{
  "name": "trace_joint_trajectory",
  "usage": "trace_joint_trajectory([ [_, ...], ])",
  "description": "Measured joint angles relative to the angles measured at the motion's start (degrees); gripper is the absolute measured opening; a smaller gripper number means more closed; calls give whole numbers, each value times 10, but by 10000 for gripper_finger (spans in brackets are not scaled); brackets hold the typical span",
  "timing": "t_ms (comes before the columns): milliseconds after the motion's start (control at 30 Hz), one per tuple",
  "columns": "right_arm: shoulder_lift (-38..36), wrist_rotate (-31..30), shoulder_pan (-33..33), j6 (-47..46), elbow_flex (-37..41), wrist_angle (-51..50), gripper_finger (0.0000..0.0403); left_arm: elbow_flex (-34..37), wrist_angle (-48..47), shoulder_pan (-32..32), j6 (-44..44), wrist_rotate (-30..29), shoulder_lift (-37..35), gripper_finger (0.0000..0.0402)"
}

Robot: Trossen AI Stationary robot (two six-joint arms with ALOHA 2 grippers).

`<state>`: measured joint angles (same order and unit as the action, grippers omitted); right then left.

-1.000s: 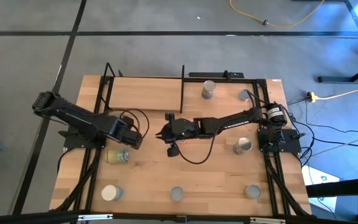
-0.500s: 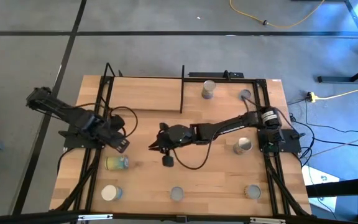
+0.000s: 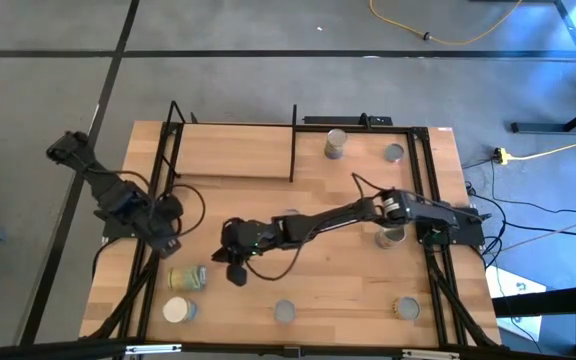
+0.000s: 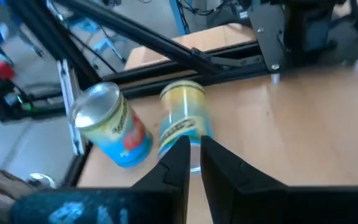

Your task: Pick and place cans onto a shelf

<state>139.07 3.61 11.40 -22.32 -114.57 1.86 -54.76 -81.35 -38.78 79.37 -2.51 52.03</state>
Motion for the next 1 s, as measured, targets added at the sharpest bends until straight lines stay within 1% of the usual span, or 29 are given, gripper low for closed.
trace_joint_trajectory([
  [100, 22, 11, 0, -41, -22, 0, 42, 0, -7, -19, 0, 3, 0, 51],
  [200, 27, 16, 2, -40, -25, -5, 42, 0, -7, -35, 1, 3, 0, 51],
  [267, 27, 19, 4, -2, -25, -5, 42, 0, -7, -43, 1, 3, 0, 51],
  [333, 27, 26, 9, 68, -25, -2, 42, 0, -7, -50, 2, 1, 0, 51],
  [533, 27, -4, 29, 262, -25, -14, 36, 0, -7, -63, 15, -14, 0, 51],
  [600, 27, -12, 32, 298, -25, -16, 21, 0, -7, -66, 17, -14, 0, 51],
  [633, 27, -15, 32, 304, -25, -16, 12, 0, -7, -67, 18, -14, 0, 51],
  [700, 27, -16, 32, 299, -25, -16, 7, 0, -7, -68, 24, -14, 0, 51],
  [833, 27, -40, 31, 276, -25, -21, 25, 0, -7, -68, 28, -14, 0, 51],
  [900, 27, -51, 31, 306, -25, -31, 40, 0, -7, -68, 28, -14, 0, 51],
  [1000, 27, -51, 33, 371, -25, -51, 63, 0, -7, -68, 28, -14, 0, 51],
])
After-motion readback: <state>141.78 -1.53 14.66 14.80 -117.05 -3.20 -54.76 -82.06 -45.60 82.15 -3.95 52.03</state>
